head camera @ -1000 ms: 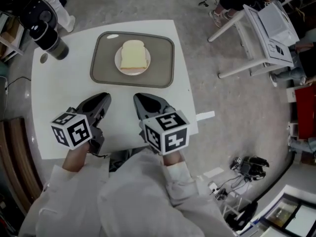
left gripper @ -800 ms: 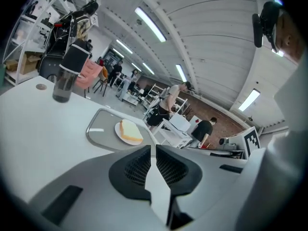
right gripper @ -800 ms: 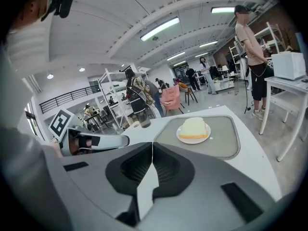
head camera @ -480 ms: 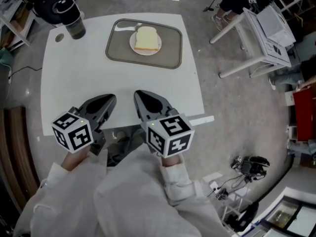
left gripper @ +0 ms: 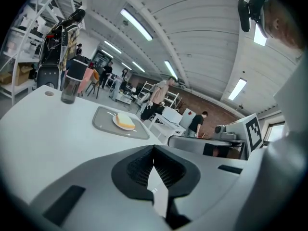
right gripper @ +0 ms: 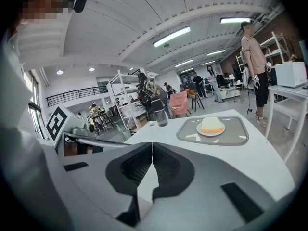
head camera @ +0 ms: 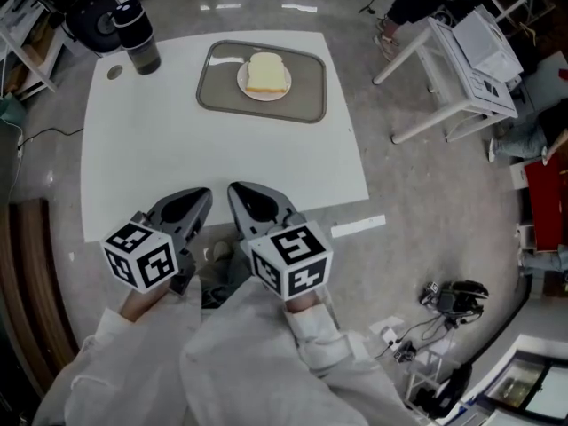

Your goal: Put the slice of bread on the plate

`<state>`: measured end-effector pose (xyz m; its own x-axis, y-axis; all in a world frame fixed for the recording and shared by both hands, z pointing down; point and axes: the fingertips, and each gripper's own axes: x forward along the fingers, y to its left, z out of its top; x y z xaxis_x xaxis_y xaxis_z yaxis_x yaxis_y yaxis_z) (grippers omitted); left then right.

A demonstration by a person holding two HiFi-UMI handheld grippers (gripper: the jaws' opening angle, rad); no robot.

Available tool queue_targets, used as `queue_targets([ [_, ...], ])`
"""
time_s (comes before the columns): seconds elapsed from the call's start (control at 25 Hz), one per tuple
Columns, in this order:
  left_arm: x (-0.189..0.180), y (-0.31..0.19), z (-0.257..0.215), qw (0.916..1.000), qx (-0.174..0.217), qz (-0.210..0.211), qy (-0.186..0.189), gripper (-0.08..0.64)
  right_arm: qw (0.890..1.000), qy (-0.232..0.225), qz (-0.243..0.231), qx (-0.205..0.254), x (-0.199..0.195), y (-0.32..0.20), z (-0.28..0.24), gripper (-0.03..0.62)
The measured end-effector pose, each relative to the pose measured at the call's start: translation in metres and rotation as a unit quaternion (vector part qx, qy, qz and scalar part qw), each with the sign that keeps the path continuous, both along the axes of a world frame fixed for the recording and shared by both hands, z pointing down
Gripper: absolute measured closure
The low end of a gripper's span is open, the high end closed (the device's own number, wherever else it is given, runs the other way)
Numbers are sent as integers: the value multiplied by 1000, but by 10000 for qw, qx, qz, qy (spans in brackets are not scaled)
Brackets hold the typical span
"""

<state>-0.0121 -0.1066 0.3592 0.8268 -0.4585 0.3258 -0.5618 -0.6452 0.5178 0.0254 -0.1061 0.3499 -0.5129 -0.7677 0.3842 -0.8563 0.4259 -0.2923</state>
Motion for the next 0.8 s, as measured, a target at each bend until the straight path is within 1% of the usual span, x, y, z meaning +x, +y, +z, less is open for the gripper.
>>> queue_targets([
  [0.16, 4, -5, -3, 9999, 50, -141, 8, 551, 9998, 41, -184, 77, 1, -1, -4, 577],
  [0.28, 14, -7, -8, 9999, 68, -137, 2, 551, 9996, 80, -253, 104, 9, -6, -9, 577],
  [0.48, 31, -7, -21, 9997, 232, -115, -50, 551, 9993, 133, -278, 221, 25, -10, -19, 577],
  [0.8, 25, -5, -15, 9994, 210, -216, -188, 551, 9990, 166, -324, 267, 25, -10, -18, 577],
])
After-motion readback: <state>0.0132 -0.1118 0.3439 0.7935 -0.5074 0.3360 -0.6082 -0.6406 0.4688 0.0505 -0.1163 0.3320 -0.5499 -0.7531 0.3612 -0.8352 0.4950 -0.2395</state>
